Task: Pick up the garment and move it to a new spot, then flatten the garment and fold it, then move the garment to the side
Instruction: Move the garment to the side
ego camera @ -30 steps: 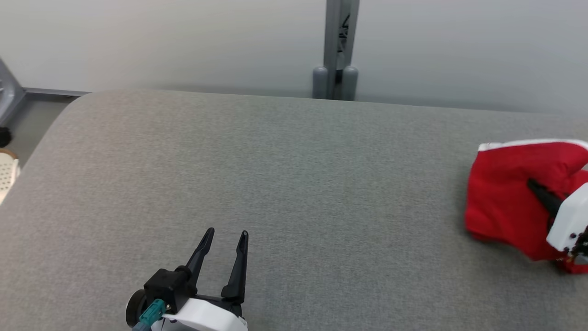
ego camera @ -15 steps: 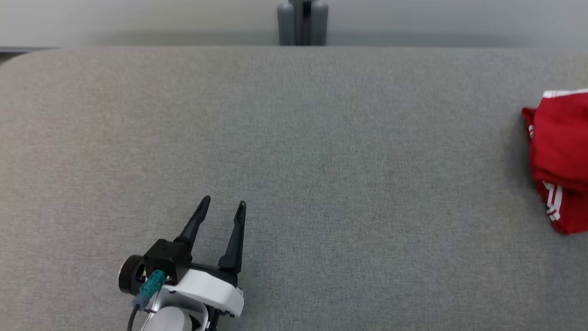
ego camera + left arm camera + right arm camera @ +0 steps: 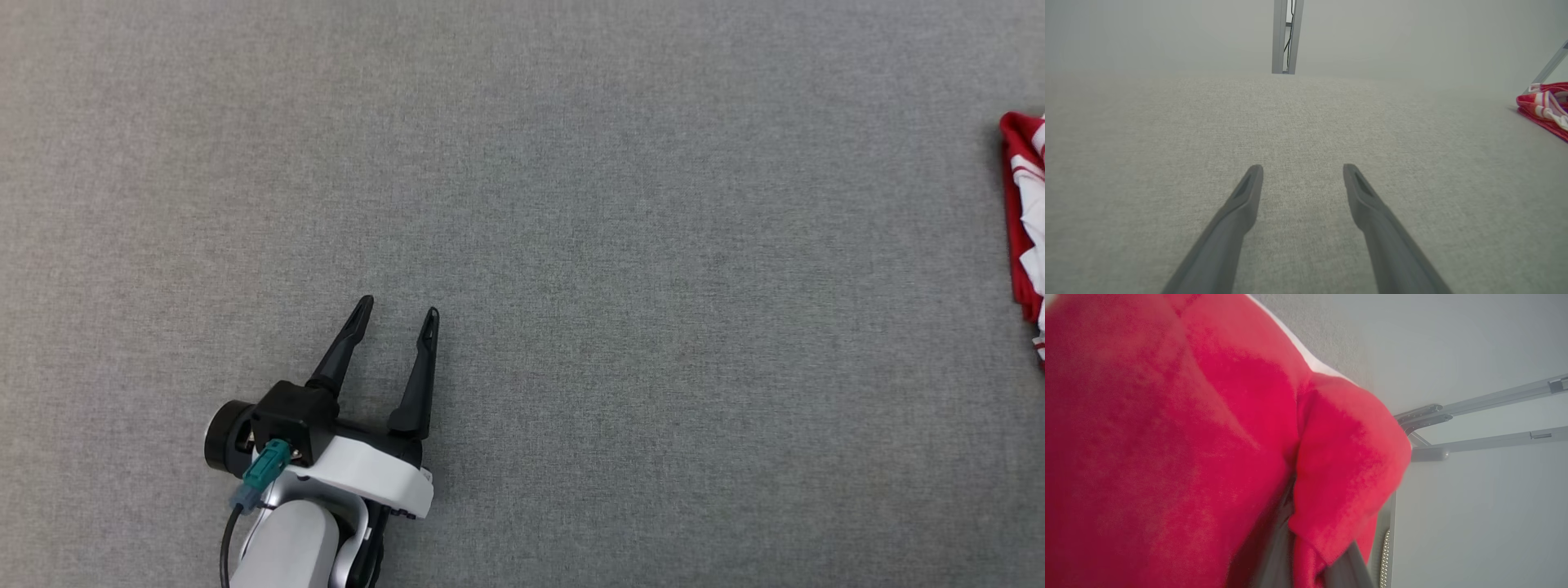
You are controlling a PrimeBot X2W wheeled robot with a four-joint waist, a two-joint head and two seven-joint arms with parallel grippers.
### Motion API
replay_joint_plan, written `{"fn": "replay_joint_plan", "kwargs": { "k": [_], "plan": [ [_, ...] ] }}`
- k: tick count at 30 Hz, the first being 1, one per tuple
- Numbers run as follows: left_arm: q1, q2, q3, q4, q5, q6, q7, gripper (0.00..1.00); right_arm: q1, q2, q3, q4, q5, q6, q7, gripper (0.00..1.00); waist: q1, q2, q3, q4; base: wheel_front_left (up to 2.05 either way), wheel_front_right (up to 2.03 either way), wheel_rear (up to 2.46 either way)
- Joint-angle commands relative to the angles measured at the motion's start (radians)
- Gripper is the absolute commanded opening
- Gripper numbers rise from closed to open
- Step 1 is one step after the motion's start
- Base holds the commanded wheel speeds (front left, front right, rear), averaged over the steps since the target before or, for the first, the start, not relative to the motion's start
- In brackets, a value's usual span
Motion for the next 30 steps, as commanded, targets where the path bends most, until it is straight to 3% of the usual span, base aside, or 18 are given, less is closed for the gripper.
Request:
{"fn": "replay_joint_plan", "kwargs": {
  "k": [1, 2, 3, 10, 24, 30],
  "plan": [
    [-0.015, 0.004, 0.004, 0.003, 0.007, 0.003, -0.003, 1.0, -0.009, 0.009, -0.004, 0.027, -0.003, 0.0, -0.006, 0.0, 0.0, 0.0, 0.015, 0.006, 0.0, 0.0, 0.0],
    [-0.018, 0.004, 0.009, 0.007, 0.01, 0.008, -0.003, 1.0, -0.01, 0.011, -0.002, 0.041, -0.01, 0.0, -0.011, 0.43, 0.0, 0.0, 0.019, 0.007, 0.0, 0.0, 0.0],
    [-0.02, 0.004, 0.016, 0.008, 0.007, 0.011, -0.003, 1.0, -0.017, 0.012, -0.008, 0.059, -0.008, 0.0, -0.016, 1.0, 0.0, 0.0, 0.022, 0.008, 0.0, 0.0, 0.0],
    [-0.007, 0.004, 0.058, 0.019, -0.001, 0.016, -0.003, 1.0, -0.028, 0.045, -0.014, 0.118, -0.011, 0.0, -0.041, 1.0, 0.0, 0.0, 0.007, 0.007, 0.0, 0.0, 0.0],
    [0.027, 0.004, 0.045, 0.028, -0.047, 0.024, -0.003, 1.0, -0.098, 0.036, 0.07, 0.144, -0.104, 0.0, 0.003, 1.0, 0.0, 0.0, -0.12, -0.009, 0.0, 0.0, 0.0],
    [0.053, 0.004, 0.042, 0.015, -0.064, 0.026, -0.003, 1.0, -0.131, 0.077, 0.047, 0.104, -0.089, 0.0, -0.085, 1.0, 0.0, 0.0, -0.197, -0.015, 0.0, 0.0, 0.0]
  ]
}}
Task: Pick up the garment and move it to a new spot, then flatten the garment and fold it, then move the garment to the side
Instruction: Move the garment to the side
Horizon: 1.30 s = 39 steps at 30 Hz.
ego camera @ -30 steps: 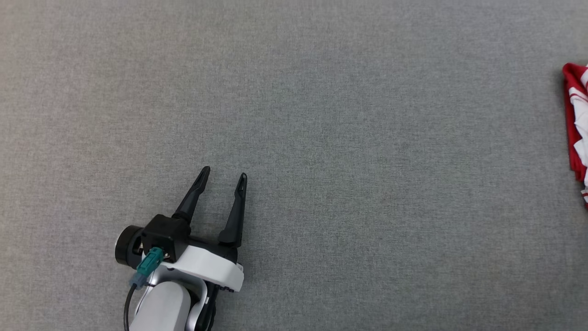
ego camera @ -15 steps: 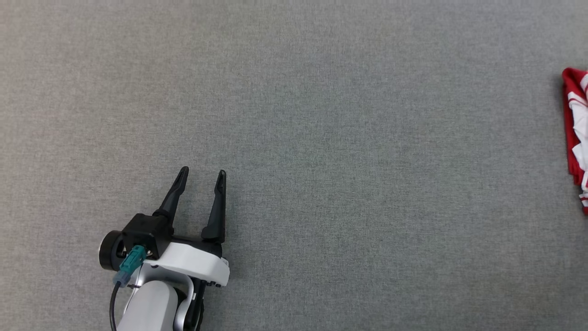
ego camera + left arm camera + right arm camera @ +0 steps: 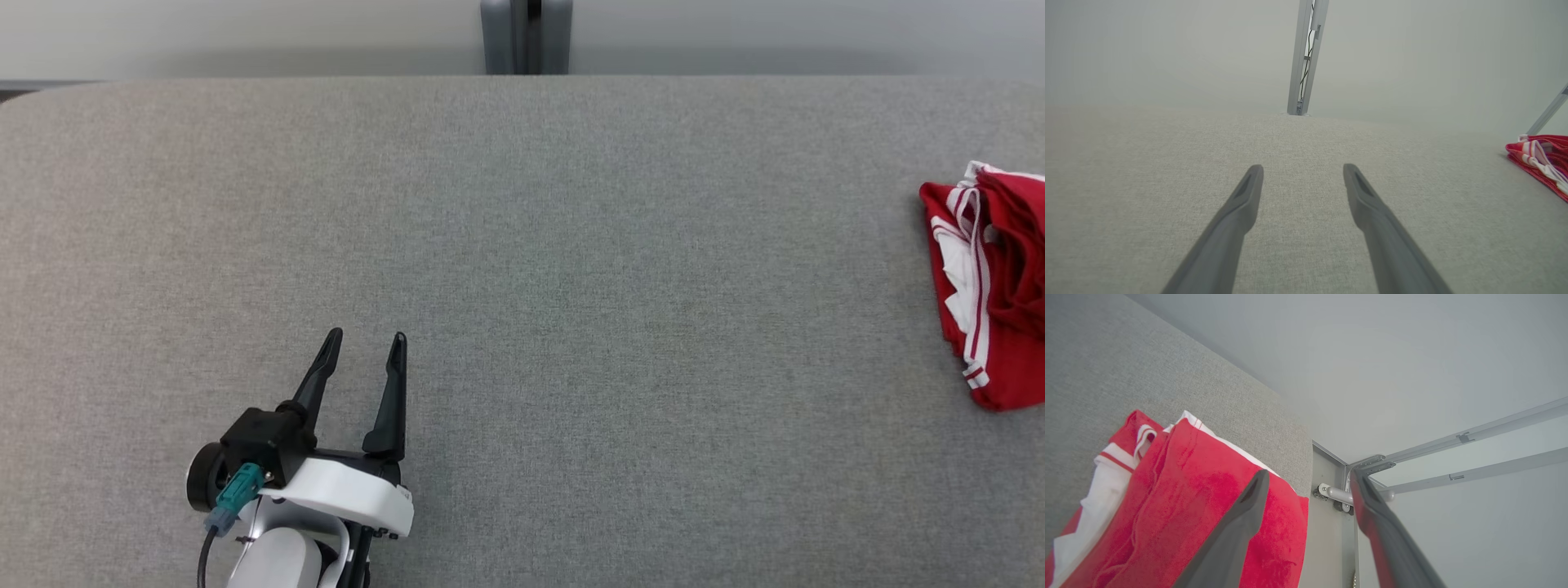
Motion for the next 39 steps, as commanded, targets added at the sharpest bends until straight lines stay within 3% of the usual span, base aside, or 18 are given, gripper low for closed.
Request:
{"fn": "replay_joint_plan", "kwargs": {
  "k": [1, 10, 13, 17, 22, 28, 33, 39],
  "plan": [
    [0.007, 0.004, 0.006, -0.007, -0.002, 0.002, -0.003, 1.0, -0.005, 0.005, -0.008, -0.008, 0.009, 0.0, -0.022, 1.0, 0.0, 0.0, -0.034, -0.005, 0.0, 0.0, 0.0],
    [0.05, 0.004, 0.062, -0.041, 0.011, -0.011, -0.003, 1.0, 0.12, 0.165, -0.066, -0.108, 0.098, 0.0, -0.211, 1.0, 0.0, 0.0, -0.161, -0.037, 0.0, 0.0, 0.0],
    [0.064, 0.004, 0.084, -0.06, 0.014, -0.016, -0.003, 1.0, 0.197, 0.22, -0.128, -0.166, 0.173, 0.0, -0.238, 1.0, 0.0, 0.0, -0.192, -0.043, 0.0, 0.0, 0.0],
    [0.086, 0.003, 0.106, -0.084, 0.019, -0.021, -0.003, 1.0, 0.291, 0.239, -0.25, -0.322, 0.197, 0.0, -0.246, 1.0, 0.0, 0.0, -0.219, -0.051, 0.0, 0.0, 0.0],
    [0.104, 0.004, 0.121, -0.103, 0.024, -0.024, -0.003, 1.0, 0.534, 0.329, -0.545, -0.568, 0.136, 0.0, -0.243, 1.0, 0.0, 0.0, -0.23, -0.06, 0.0, 0.0, 0.0],
    [0.117, 0.004, 0.109, -0.118, 0.035, -0.015, -0.003, 1.0, 0.8, 0.488, -0.782, -0.798, -0.053, 0.0, -0.243, 1.0, 0.0, 0.0, -0.23, -0.07, 0.0, 0.0, 0.0],
    [0.137, 0.004, 0.103, -0.121, 0.04, -0.002, -0.003, 1.0, 0.913, 0.556, -0.854, -0.901, -0.156, 0.0, -0.243, 1.0, 0.0, 0.0, -0.231, -0.071, 0.0, 0.0, 0.0],
    [0.158, 0.004, 0.082, -0.1, 0.024, -0.004, -0.003, 1.0, 1.017, 0.59, -0.846, -0.971, -0.247, 0.0, -0.243, 1.0, 0.0, 0.0, -0.234, -0.068, 0.0, 0.0, 0.0]
  ]
}}
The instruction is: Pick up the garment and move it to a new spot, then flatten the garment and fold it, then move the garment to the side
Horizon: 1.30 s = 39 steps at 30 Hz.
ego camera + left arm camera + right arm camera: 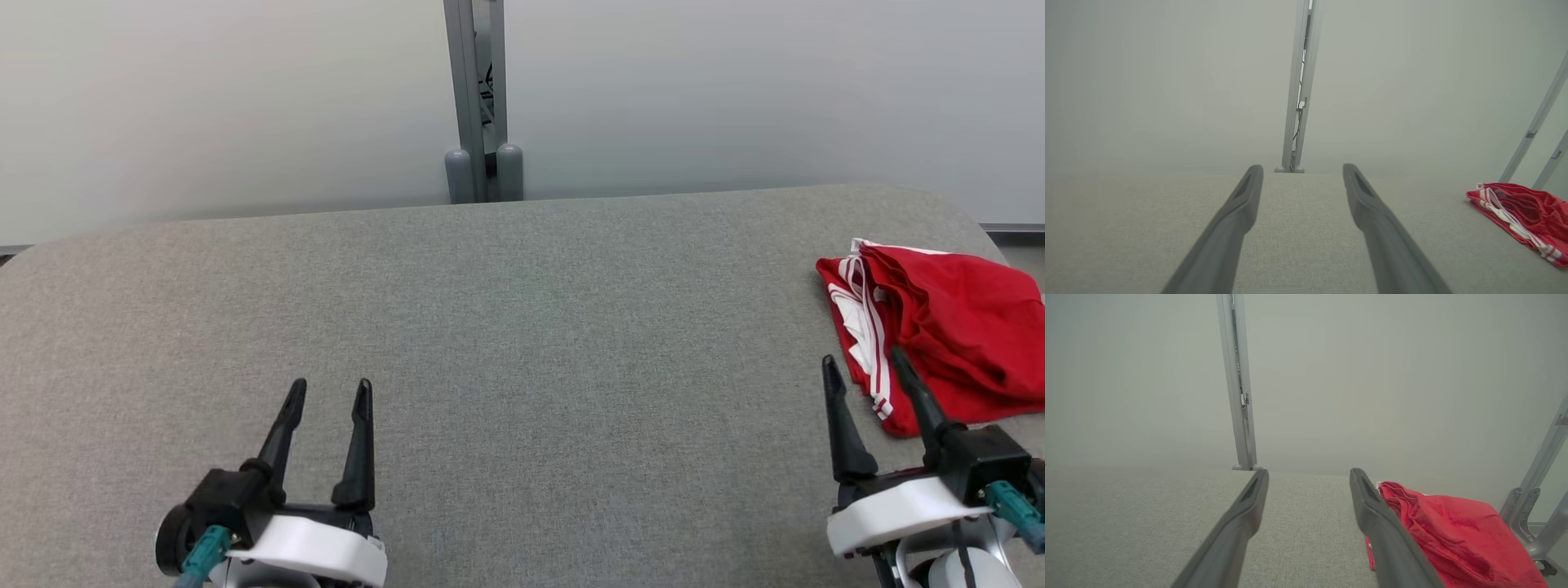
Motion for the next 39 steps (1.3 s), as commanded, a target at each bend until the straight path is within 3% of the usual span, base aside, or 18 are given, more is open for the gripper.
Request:
{"fn": "replay_joint_plan", "kwargs": {
  "k": [1, 34, 39],
  "plan": [
    [0.018, 0.004, -0.005, 0.01, 0.004, -0.004, -0.003, 1.0, 0.015, 0.002, 0.005, -0.013, -0.012, 0.0, 0.0, 1.0, 0.0, -0.0001, 0.0, 0.0, 0.0, 0.0, 0.0],
    [0.02, 0.003, -0.016, 0.005, 0.028, 0.054, -0.003, 1.0, 0.031, 0.001, 0.03, -0.026, 0.016, 0.0, 0.0, 1.0, 0.0, -0.0001, -0.003, 0.015, 0.0, 0.0, 0.0],
    [0.027, 0.004, -0.012, 0.014, 0.025, 0.04, -0.003, 1.0, 0.032, 0.001, 0.035, -0.028, 0.014, 0.0, 0.0, 1.0, 0.0, -0.0001, 0.0, 0.017, 0.0, 0.0, 0.0]
  ]
}}
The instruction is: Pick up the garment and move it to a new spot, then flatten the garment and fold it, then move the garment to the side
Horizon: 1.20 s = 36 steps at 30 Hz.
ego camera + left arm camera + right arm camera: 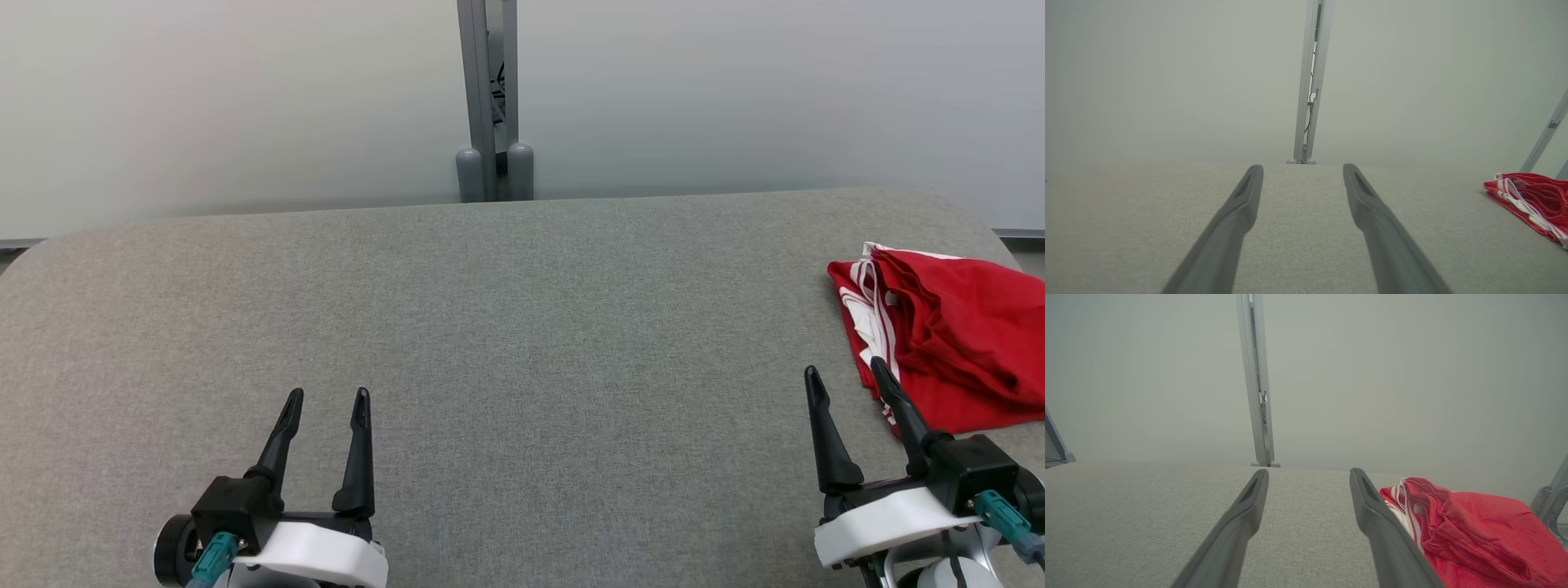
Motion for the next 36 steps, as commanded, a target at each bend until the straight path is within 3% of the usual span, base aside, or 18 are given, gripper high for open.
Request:
{"fn": "replay_joint_plan", "kwargs": {
  "k": [1, 5, 27, 35, 36],
  "plan": [
    [0.008, 0.004, 0.006, 0.002, 0.004, 0.0, -0.003, 1.0, 0.001, -0.005, 0.002, -0.006, -0.004, 0.0, 0.0, 1.0, 0.0, -0.0001, 0.0, 0.0, 0.0, 0.0, 0.0],
    [0.011, 0.004, 0.014, 0.009, -0.001, 0.011, -0.003, 1.0, 0.005, -0.005, 0.006, -0.009, -0.007, 0.0, 0.0, 1.0, 0.0, -0.0001, 0.002, 0.003, 0.0, 0.0, 0.0],
    [0.017, 0.004, 0.049, 0.054, -0.081, -0.027, -0.003, 1.0, 0.01, -0.005, 0.036, 0.003, -0.008, 0.0, 0.0, 1.0, 0.0, -0.0001, -0.006, 0.039, 0.0, 0.0, 0.0],
    [0.019, 0.004, 0.053, 0.057, -0.093, -0.018, -0.003, 1.0, 0.012, -0.006, 0.084, 0.012, -0.004, 0.0, 0.0, 1.0, 0.0, -0.0001, -0.004, 0.053, 0.0, 0.0, 0.0],
    [0.017, 0.0, 0.049, 0.059, -0.091, -0.02, 0.0, 0.0, 0.003, 0.001, 0.087, 0.009, 0.0, 0.0, 0.0, 0.0, 0.0, -0.0001, -0.004, 0.052, 0.0, 0.0, 0.0]
  ]
}}
